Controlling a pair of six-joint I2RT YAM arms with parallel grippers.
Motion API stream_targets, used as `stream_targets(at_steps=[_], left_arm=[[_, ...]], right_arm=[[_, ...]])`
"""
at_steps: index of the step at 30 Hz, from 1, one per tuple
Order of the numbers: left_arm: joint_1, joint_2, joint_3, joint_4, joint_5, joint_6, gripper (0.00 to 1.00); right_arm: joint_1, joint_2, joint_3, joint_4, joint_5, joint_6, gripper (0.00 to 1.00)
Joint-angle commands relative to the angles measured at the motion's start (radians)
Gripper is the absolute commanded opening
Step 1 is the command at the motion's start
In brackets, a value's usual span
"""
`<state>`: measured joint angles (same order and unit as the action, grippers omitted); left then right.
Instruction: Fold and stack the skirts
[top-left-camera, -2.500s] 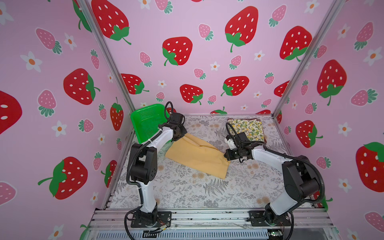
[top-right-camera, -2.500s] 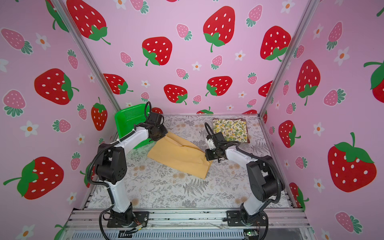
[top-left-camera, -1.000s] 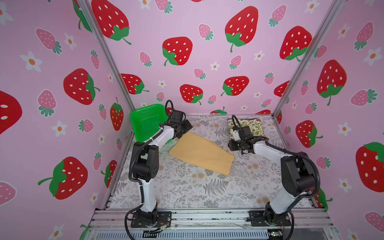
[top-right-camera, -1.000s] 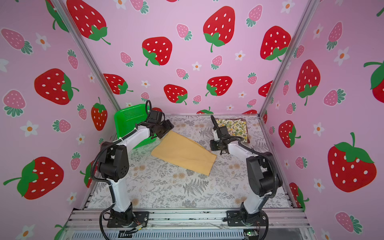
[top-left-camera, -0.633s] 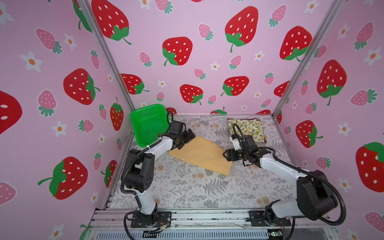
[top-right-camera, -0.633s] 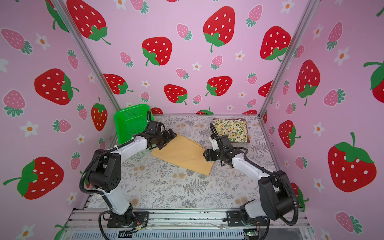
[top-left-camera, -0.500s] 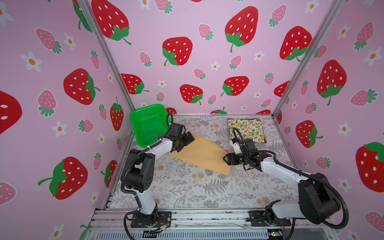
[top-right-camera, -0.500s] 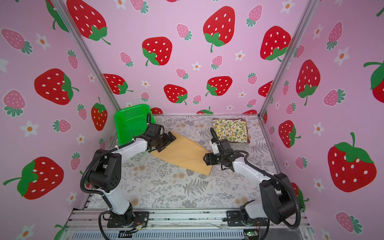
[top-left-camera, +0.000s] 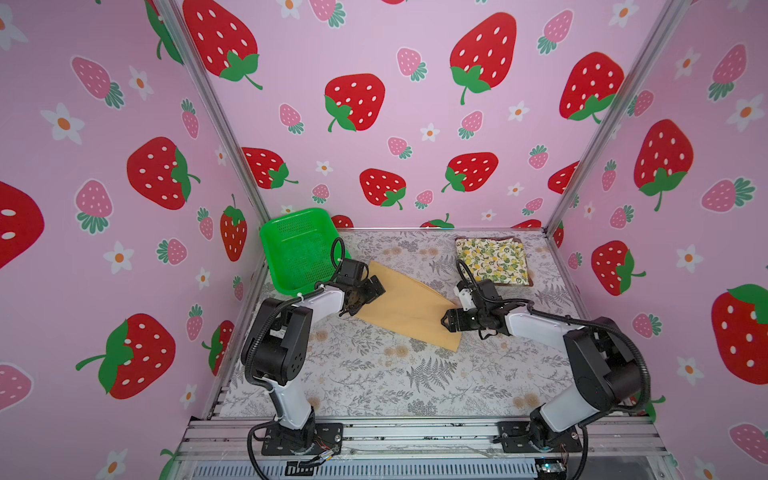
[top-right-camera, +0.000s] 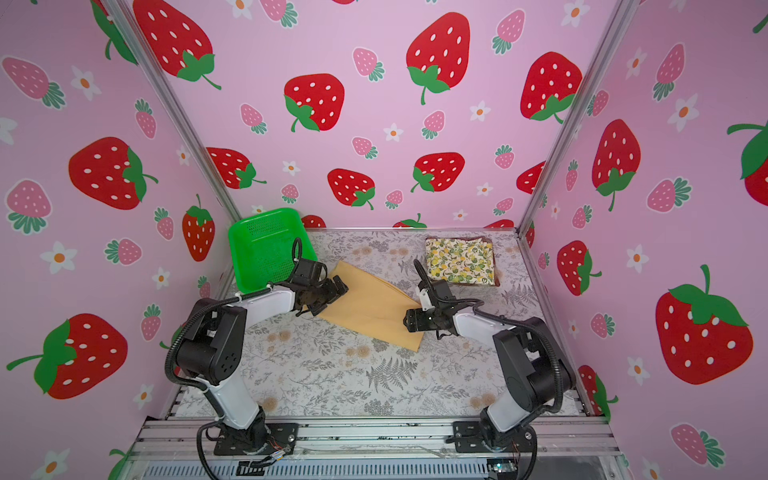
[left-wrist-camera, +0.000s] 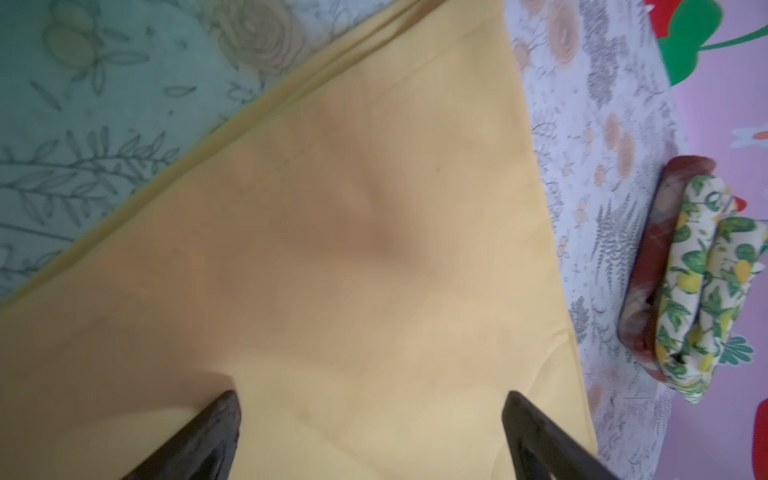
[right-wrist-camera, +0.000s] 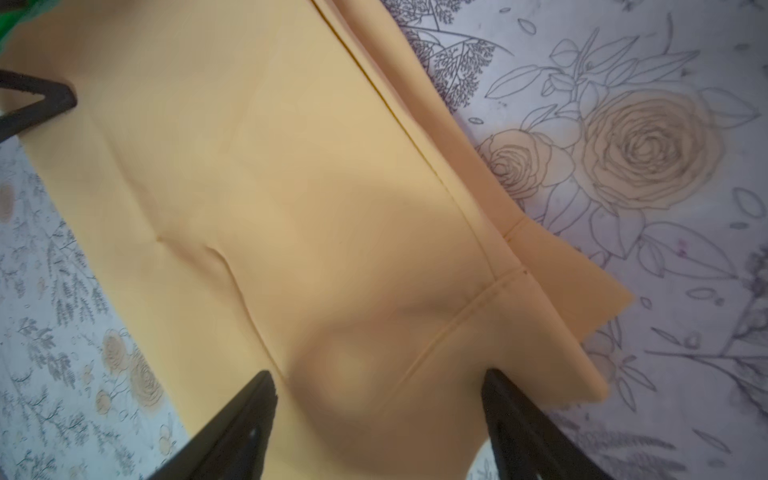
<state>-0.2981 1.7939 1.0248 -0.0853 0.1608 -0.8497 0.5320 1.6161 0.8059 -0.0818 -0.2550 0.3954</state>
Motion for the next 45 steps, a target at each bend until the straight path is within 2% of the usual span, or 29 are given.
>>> stream_targets(at_steps=[1,12,22,27,28,32,36,38,45], left_arm=[[0.004,-0.032,-0.064,0.043,-0.054,-0.03,1.0],[-0.036,-0.05,-0.217,0.157,-0.051,-0.085,1.0],[-0.227,-0.102,-0.353,0.23,-0.099,-0.169,1.0],[-0.271,-0.18,-0.371,0.204,-0.104,-0.179,1.0],[-0.272,-0.205,-0.361,0.177,-0.1,-0.172,1.0],[-0.275,-0.331,-0.305,0.059,-0.135,-0.114,1.0],[-0.272,-0.407,-0.174,-0.106,-0.219,0.012,0.99],[-0.255,-0.41,-0.136,-0.138,-0.243,0.05,0.99],[-0.148,-0.28,-0.091,-0.107,-0.132,0.077,0.99]], right_arm=[[-0.007,0.04,0.05,0.028,0.031,-0.001,0.82],[-0.027,0.099,0.085,0.011,0.107,-0.005,0.82],[-0.044,0.061,0.076,-0.004,0.151,-0.024,0.85],[-0.043,-0.01,0.114,-0.05,0.144,-0.035,0.87],[-0.043,-0.039,0.116,-0.057,0.135,-0.033,0.99],[-0.027,-0.127,0.11,-0.076,0.079,-0.022,1.0],[0.034,-0.155,0.102,-0.072,0.041,0.008,1.0],[0.067,-0.151,0.1,-0.071,0.045,0.025,1.0],[0.102,-0.179,-0.012,-0.014,0.051,0.087,1.0]])
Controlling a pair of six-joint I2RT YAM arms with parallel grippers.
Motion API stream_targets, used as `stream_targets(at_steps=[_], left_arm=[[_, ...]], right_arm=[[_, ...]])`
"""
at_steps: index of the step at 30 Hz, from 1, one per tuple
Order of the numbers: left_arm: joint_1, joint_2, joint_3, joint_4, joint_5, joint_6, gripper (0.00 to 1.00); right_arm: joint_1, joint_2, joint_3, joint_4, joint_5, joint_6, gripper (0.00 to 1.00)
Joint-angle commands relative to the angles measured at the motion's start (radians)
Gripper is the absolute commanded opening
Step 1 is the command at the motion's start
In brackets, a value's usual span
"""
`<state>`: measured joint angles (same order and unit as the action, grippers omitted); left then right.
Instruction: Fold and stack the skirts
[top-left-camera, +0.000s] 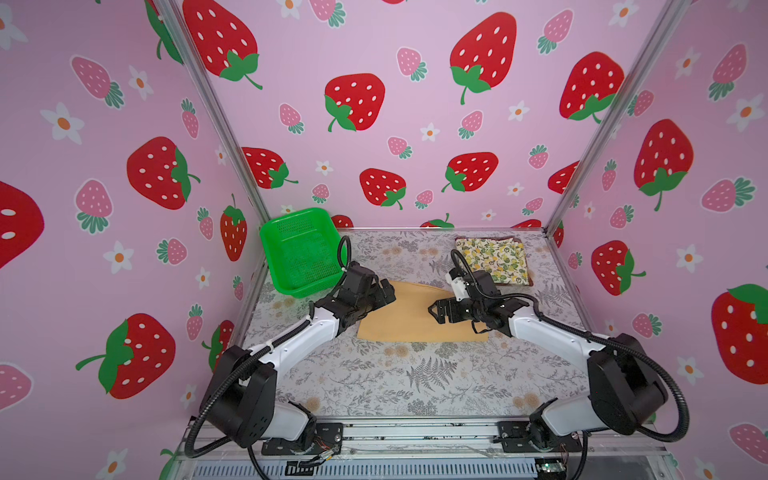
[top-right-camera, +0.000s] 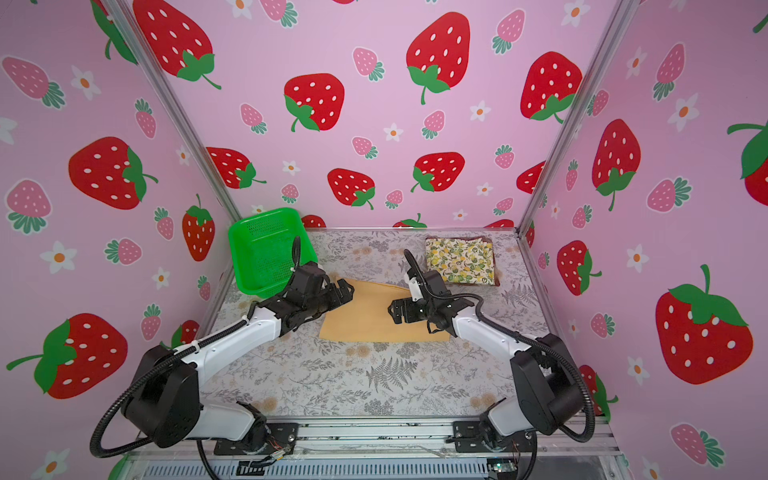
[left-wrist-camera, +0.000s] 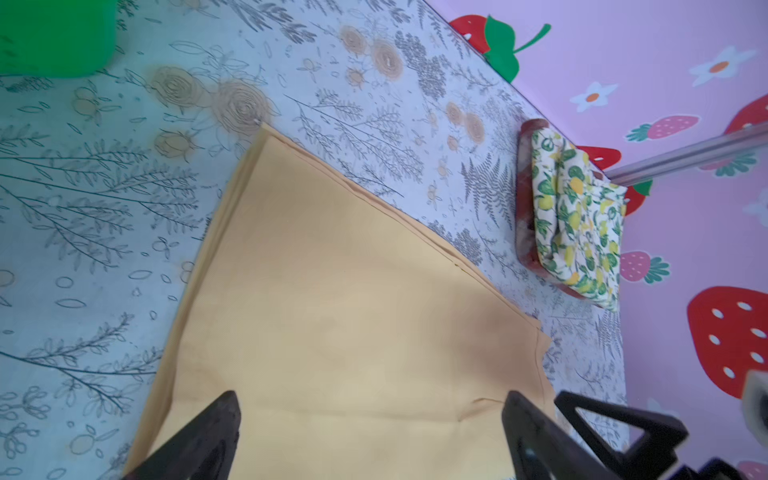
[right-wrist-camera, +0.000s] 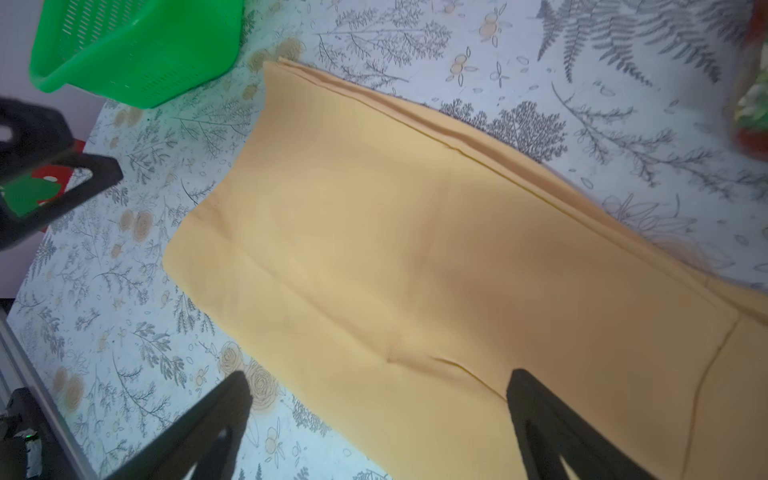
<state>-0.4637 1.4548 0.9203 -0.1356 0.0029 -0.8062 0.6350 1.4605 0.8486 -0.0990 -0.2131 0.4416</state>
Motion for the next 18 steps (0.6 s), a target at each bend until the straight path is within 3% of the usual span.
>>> stream_targets(at_steps=[1,11,18], left_arm=[[0.017,0.077,0.009,-0.041,0.032,0.034,0.99],[0.019,0.185,-0.079,0.051,0.06,-0.016,1.0],[0.013,0.115,-0.233,0.097,0.042,-0.083,1.0]], right_arm=[[-0.001,-0.041,-0.084,0.009,0.022,0.047,1.0],[-0.003,-0.089,-0.311,0.055,0.072,0.097,1.0],[-0.003,-0.008,-0.337,0.124,0.065,0.092,1.0]])
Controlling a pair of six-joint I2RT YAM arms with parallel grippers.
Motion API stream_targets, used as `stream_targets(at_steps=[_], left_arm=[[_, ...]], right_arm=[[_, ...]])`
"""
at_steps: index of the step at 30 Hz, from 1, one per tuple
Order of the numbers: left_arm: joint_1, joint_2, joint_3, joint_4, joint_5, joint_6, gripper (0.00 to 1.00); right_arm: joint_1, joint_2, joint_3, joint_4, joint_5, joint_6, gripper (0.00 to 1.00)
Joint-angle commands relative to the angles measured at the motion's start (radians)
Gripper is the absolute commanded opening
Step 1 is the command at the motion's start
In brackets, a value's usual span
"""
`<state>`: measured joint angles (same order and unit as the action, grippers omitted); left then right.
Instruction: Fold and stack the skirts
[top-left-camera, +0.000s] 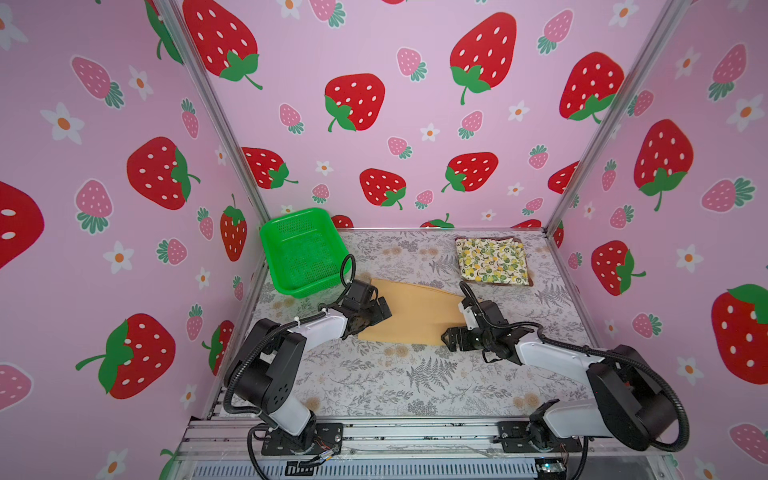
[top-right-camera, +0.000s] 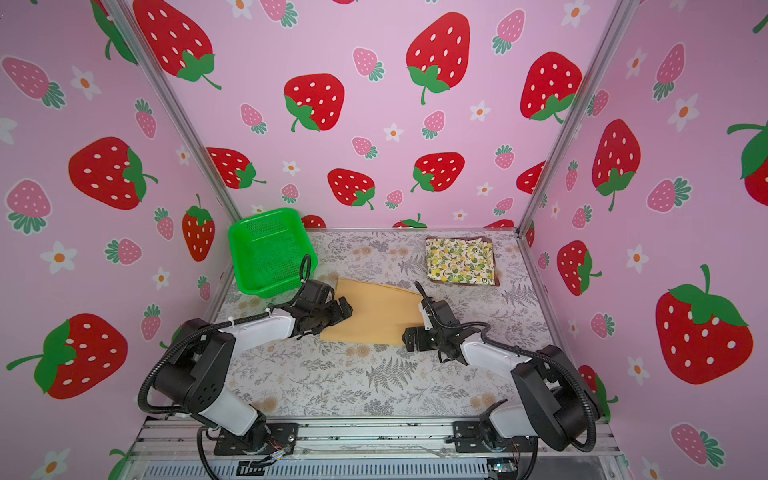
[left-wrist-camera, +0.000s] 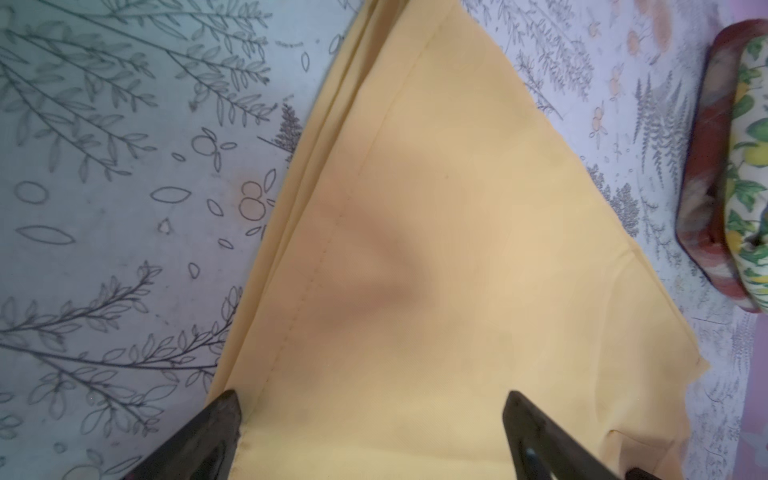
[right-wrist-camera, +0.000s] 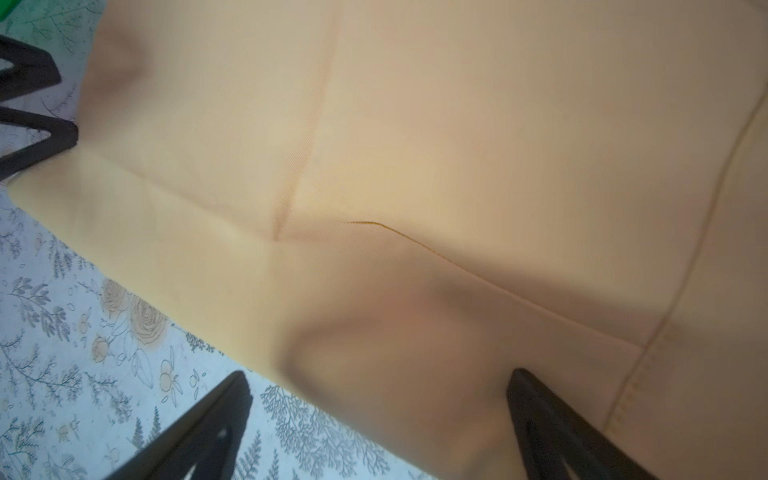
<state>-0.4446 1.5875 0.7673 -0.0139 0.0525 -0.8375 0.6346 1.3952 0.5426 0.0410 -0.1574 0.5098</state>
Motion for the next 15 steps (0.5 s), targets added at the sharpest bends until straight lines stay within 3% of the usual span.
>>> stream_targets(at_steps=[1,9,12,15], left_arm=[[-0.011,-0.04,-0.116,-0.016,-0.009,-0.063,1.0],[-0.05,-0.314,-0.297,-0.087,-0.06,-0.121,1.0],[-0.042,-0.419,-0.245,-0.205,-0.118,-0.066,1.0],[-0.026,-0.473,-0.167,-0.267,-0.107,-0.023,0.99]], right_arm=[[-0.003,0.074,-0.025,-0.01,0.003,0.019,1.0],[0.0,0.166,0.079,-0.024,-0.032,-0.03,1.0],[0.007,0.1,0.096,-0.036,-0.028,-0.019,1.0],[0.006,0.034,0.145,-0.105,0.008,-0.029,1.0]])
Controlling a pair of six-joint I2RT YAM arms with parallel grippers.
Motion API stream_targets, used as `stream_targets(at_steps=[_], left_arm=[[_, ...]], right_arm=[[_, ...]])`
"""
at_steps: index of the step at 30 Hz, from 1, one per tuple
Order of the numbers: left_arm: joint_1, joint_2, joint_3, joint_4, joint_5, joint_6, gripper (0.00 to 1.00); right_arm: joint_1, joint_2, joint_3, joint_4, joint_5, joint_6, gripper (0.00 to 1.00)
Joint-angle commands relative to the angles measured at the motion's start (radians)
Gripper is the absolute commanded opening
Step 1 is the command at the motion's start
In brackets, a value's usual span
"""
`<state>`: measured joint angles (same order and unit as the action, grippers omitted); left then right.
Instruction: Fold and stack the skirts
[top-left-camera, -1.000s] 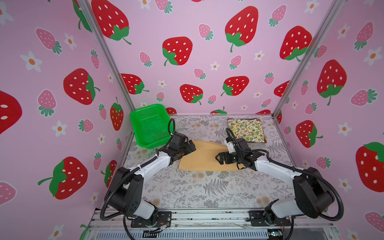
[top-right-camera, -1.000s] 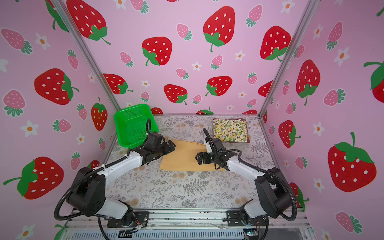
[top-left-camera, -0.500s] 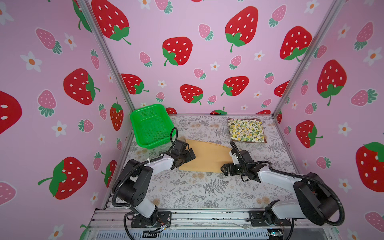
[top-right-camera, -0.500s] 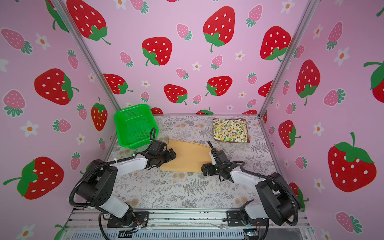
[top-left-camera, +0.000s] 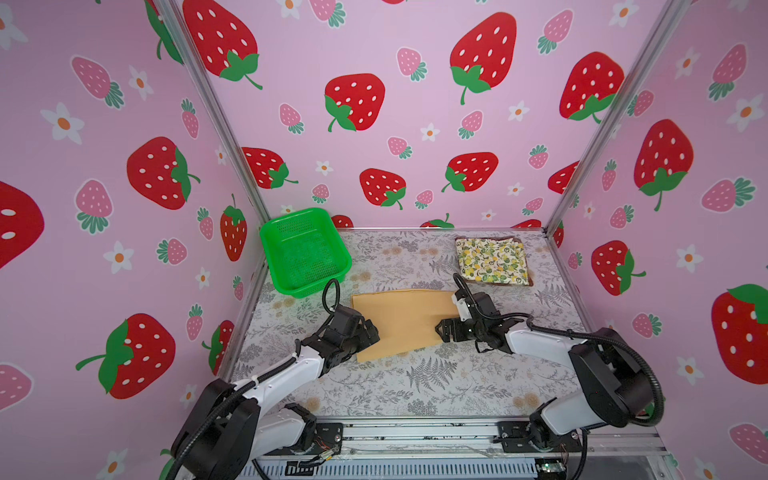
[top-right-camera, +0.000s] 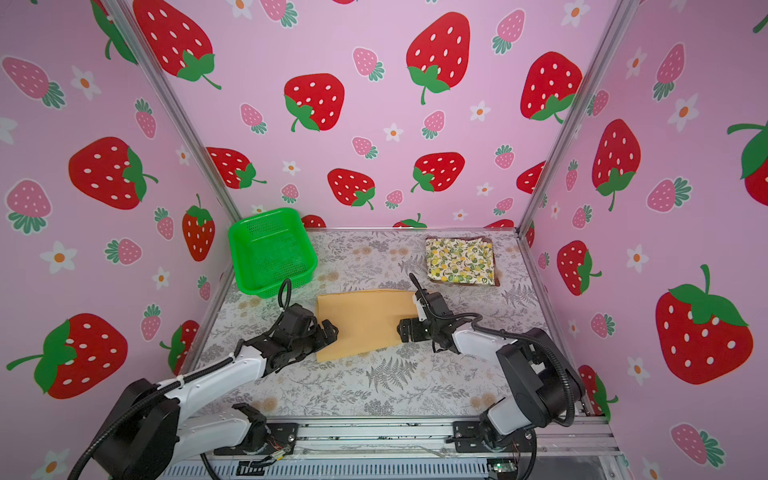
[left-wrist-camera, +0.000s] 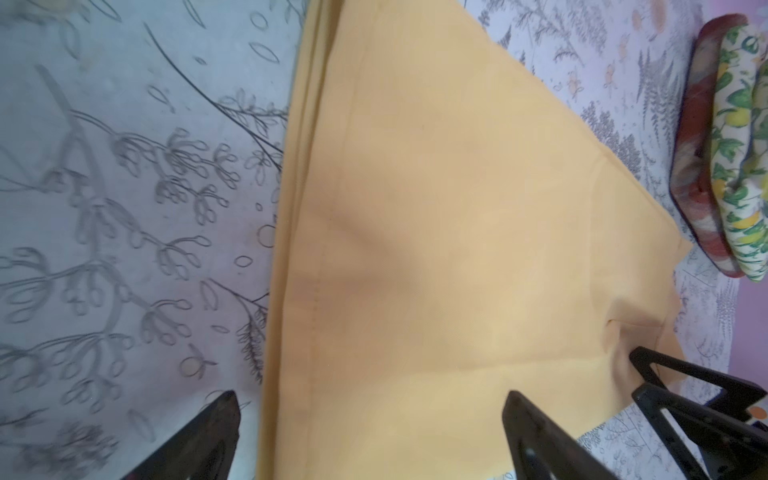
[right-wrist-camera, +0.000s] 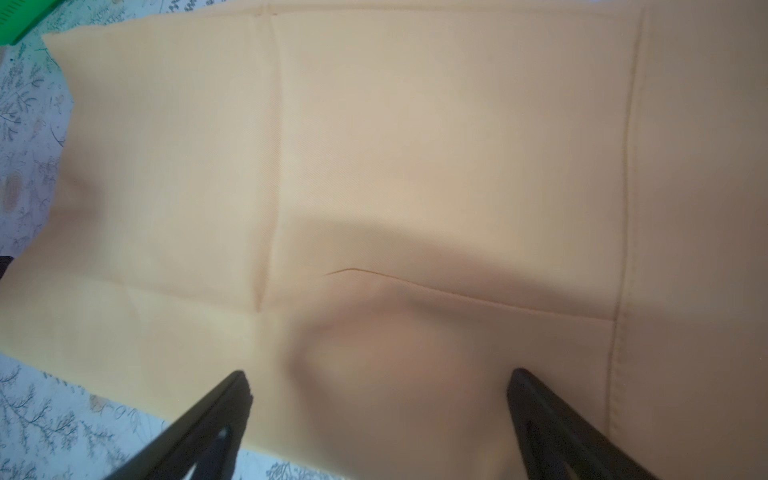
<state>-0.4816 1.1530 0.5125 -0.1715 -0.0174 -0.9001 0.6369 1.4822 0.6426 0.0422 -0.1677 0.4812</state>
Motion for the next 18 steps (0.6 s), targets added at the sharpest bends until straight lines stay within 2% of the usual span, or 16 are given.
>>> stream_targets(at_steps=[1,6,13,18], left_arm=[[0.014,-0.04,0.119,-0.121,-0.023,0.049,0.99],[0.014,0.027,0.211,-0.102,0.049,0.056,0.99],[-0.003,0.154,0.181,0.058,0.142,-0.013,1.0],[-0.029,0.175,0.146,0.102,0.148,-0.059,1.0]], right_arm=[[0.001,-0.061,0.062,-0.129,0.026,-0.006,1.0],[-0.018,-0.098,0.063,-0.144,0.031,-0.008,1.0],[-0.064,-0.118,-0.012,-0.135,0.049,-0.016,1.0],[-0.099,-0.099,-0.066,-0.118,0.043,-0.024,1.0]])
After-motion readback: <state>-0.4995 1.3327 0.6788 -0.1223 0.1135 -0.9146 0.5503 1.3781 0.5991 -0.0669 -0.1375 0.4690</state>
